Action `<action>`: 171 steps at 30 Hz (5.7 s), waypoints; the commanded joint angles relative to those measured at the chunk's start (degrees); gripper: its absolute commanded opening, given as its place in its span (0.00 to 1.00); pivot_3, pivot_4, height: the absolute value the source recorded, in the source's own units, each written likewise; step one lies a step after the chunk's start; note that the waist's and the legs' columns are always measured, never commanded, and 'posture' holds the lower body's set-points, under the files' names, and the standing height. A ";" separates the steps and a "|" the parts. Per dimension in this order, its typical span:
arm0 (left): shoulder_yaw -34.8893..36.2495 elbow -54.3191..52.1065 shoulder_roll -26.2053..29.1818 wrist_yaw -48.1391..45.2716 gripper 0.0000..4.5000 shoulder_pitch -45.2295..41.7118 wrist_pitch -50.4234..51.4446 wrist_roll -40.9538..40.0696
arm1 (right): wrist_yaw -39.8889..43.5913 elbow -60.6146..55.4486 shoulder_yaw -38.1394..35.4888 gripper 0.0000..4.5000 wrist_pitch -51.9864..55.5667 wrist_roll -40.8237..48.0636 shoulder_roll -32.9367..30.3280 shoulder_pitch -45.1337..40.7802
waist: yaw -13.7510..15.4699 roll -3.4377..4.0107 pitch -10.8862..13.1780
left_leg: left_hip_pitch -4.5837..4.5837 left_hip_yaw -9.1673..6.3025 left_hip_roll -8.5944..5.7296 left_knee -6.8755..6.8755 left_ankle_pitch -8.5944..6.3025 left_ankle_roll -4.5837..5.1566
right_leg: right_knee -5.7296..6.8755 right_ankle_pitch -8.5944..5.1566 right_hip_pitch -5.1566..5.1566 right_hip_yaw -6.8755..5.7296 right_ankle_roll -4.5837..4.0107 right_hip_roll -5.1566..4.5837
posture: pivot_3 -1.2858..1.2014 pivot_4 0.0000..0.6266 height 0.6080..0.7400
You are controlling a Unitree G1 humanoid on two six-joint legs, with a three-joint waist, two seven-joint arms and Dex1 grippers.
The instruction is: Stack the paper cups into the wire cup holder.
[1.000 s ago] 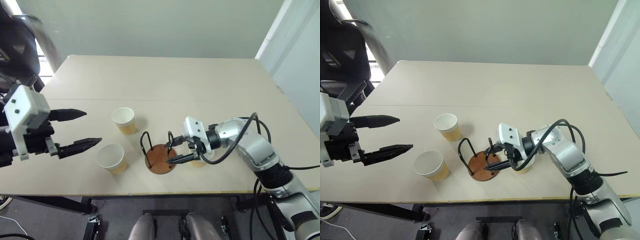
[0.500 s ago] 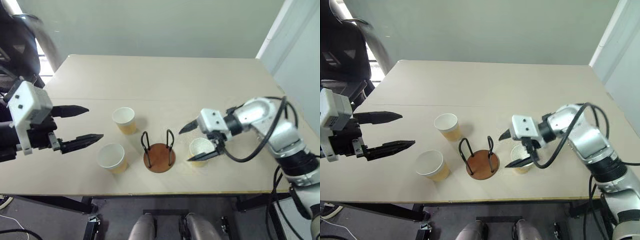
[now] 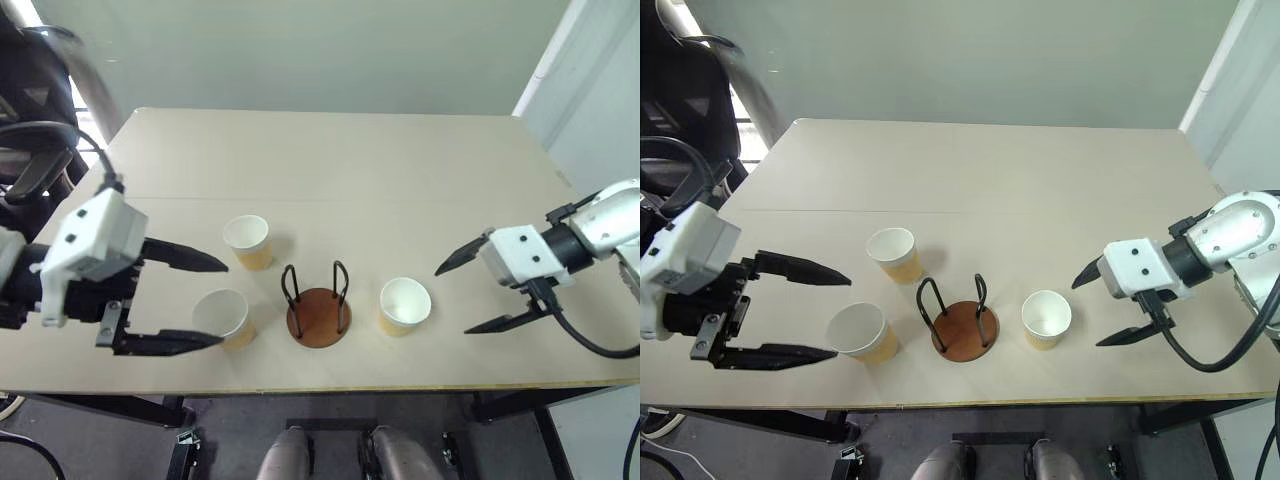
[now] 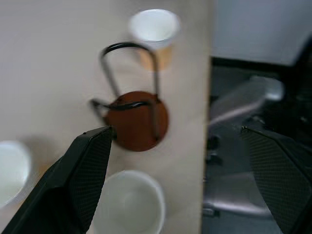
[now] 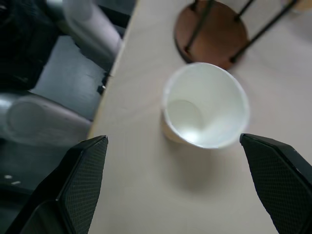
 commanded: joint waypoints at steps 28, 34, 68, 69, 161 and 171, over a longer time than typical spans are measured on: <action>5.05 -4.64 -1.10 3.69 1.00 0.93 5.03 -2.90 | -6.17 2.98 9.29 0.99 -6.97 -15.15 8.95 3.75 | -0.15 -0.01 0.03 | 0.04 0.09 0.01 0.11 0.15 0.25 | -0.07 0.07 0.10 0.07 0.10 -0.01 | 0.52 0.24 1.00; 6.84 -5.44 -1.44 4.09 1.00 2.43 6.06 -2.84 | -6.39 6.82 10.10 0.91 -10.07 -17.86 10.57 3.89 | -0.16 -0.01 0.03 | 0.07 0.09 0.02 0.10 0.14 0.25 | -0.03 0.08 0.10 0.07 0.10 -0.01 | 0.52 0.24 1.00; 28.48 -3.47 -8.95 0.01 1.00 21.39 9.83 4.52 | 1.06 26.38 13.94 0.01 -28.29 -4.99 18.66 -37.80 | -1.34 0.12 0.07 | -0.15 0.14 0.24 -0.05 0.05 0.20 | 0.01 -0.20 -0.32 0.00 -0.59 0.10 | 0.52 0.24 1.00; 28.90 -4.12 -9.31 0.64 1.00 21.17 10.23 3.71 | 1.06 26.53 14.91 0.01 -29.01 -4.76 20.03 -38.12 | -1.27 0.10 0.06 | -0.17 0.13 0.26 -0.05 0.02 0.20 | 0.02 -0.20 -0.33 -0.01 -0.61 0.11 | 0.52 0.24 1.00; -4.69 -4.15 4.16 -0.27 1.00 20.07 -14.91 13.39 | -0.19 39.03 0.12 0.99 -20.42 -9.29 18.61 -35.52 | 0.16 0.07 0.05 | -0.30 0.14 0.32 0.04 -0.63 -0.65 | -0.05 0.09 -0.39 -0.01 -0.54 0.18 | 0.52 0.24 1.00; -28.40 8.88 0.76 -4.54 1.00 0.26 -28.39 29.33 | 0.41 24.79 -6.92 0.99 -4.06 -0.27 9.57 -28.77 | -0.16 0.13 0.08 | -0.09 0.12 0.80 0.00 -0.37 -0.39 | 0.14 0.08 -0.43 -0.03 -0.86 0.64 | 0.52 0.24 1.00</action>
